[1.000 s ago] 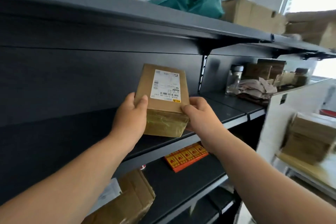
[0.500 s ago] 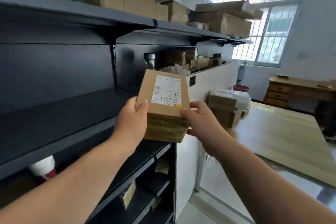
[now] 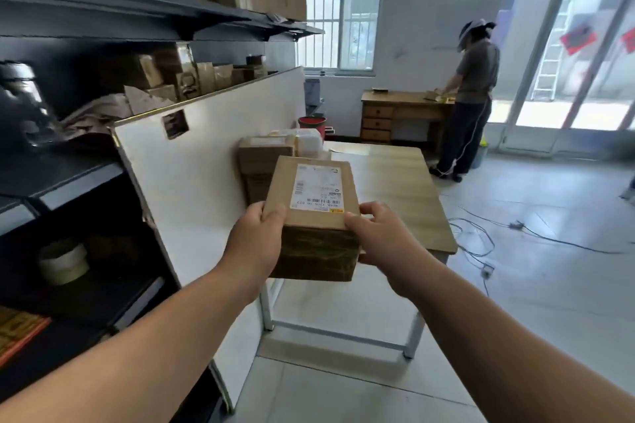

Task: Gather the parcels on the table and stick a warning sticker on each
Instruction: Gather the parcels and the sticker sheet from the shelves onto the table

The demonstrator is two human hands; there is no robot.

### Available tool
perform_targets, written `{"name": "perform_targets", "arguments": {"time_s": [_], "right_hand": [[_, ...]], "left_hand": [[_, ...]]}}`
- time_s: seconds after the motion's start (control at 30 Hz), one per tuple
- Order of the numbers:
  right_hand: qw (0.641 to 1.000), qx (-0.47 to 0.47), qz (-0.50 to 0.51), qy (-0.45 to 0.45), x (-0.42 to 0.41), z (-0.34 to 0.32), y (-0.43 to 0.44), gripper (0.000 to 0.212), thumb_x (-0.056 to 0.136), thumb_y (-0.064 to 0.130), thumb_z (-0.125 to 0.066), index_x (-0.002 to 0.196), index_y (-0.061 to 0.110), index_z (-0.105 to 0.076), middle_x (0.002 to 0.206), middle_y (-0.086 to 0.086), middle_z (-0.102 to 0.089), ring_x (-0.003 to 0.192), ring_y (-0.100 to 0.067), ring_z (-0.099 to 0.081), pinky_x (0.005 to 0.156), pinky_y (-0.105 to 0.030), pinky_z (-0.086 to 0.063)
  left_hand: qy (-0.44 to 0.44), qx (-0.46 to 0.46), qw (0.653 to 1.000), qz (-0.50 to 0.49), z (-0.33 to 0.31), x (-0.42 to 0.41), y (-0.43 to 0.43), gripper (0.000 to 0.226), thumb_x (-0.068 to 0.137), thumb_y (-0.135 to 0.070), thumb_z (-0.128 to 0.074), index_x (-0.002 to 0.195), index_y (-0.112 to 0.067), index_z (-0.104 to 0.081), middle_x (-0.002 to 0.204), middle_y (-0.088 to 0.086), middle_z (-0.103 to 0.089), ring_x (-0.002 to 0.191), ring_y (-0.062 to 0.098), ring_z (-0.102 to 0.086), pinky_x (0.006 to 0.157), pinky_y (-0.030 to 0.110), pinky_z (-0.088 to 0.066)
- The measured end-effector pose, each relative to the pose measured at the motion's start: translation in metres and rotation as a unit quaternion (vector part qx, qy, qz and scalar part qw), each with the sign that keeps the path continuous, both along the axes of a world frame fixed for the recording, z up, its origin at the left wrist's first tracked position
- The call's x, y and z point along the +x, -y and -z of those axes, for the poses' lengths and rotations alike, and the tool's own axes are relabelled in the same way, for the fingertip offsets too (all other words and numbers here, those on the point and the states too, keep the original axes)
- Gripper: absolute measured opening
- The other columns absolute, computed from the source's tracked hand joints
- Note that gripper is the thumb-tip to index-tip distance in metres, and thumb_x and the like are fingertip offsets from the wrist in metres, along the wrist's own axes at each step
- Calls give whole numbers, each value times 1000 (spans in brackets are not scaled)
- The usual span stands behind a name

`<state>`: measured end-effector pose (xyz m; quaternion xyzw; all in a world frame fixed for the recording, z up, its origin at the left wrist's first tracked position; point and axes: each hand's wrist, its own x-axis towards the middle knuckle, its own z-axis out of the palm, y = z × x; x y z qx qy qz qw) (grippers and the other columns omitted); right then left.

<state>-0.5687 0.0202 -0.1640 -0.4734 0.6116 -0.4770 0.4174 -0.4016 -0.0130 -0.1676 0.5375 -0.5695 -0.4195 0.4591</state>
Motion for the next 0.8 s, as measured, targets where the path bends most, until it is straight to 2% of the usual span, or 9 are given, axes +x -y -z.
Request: {"name": "perform_targets", "arguments": {"time_s": [0.1,0.27,0.43,0.57,0.67,0.73,0.8], "right_hand": [[999,20,46,5,-36,17,13,43,94,31,-55,132,15,-41,115,-5,-59,102,-20,-61,88,-40,-55],[995,39,94,5,-88,44,57,39,94,30,-54,128,15,-43,109,-2,-60,98,-17,-62,81,-34,-57],[988,51,141,-22,-129,59,132,41,92,31,-55,128,15,-44,111,-2,-61,99,-19,-64,86,-41,-57],[984,66,161,-24,-158,68,194,39,93,25,-55,129,15,-45,107,1,-63,95,-17,-65,84,-37,-57],[984,72,161,-15,-180,75,237,36,94,21,-54,128,13,-45,103,3,-62,89,-12,-66,68,-25,-57],[984,73,165,-1,-198,78,263,29,95,17,-54,123,13,-47,102,2,-64,83,-8,-66,56,-15,-52],[983,79,163,-6,-218,84,289,25,95,16,-54,119,14,-49,102,1,-65,83,-8,-65,54,-13,-49]], "left_hand": [[1,30,998,54,16,-40,26,25,100,-41,-34,114,-27,-50,104,-3,-60,101,17,-56,89,36,-50],[13,62,992,107,42,-98,90,25,101,-39,-34,114,-25,-50,100,-5,-58,101,18,-54,88,35,-46],[34,85,985,145,69,-147,180,30,101,-37,-34,122,-20,-49,112,1,-59,105,21,-55,96,43,-46],[43,115,976,179,82,-178,252,30,101,-35,-34,127,-22,-42,116,2,-58,104,20,-55,91,38,-48],[48,136,970,197,89,-202,303,28,99,-34,-38,125,-22,-41,113,2,-58,102,22,-57,90,41,-50],[49,142,969,196,93,-219,331,28,98,-30,-40,125,-22,-40,110,1,-59,100,20,-57,84,35,-49],[47,150,968,197,97,-238,354,27,98,-27,-42,124,-22,-40,110,0,-59,98,17,-56,78,31,-45]]}}
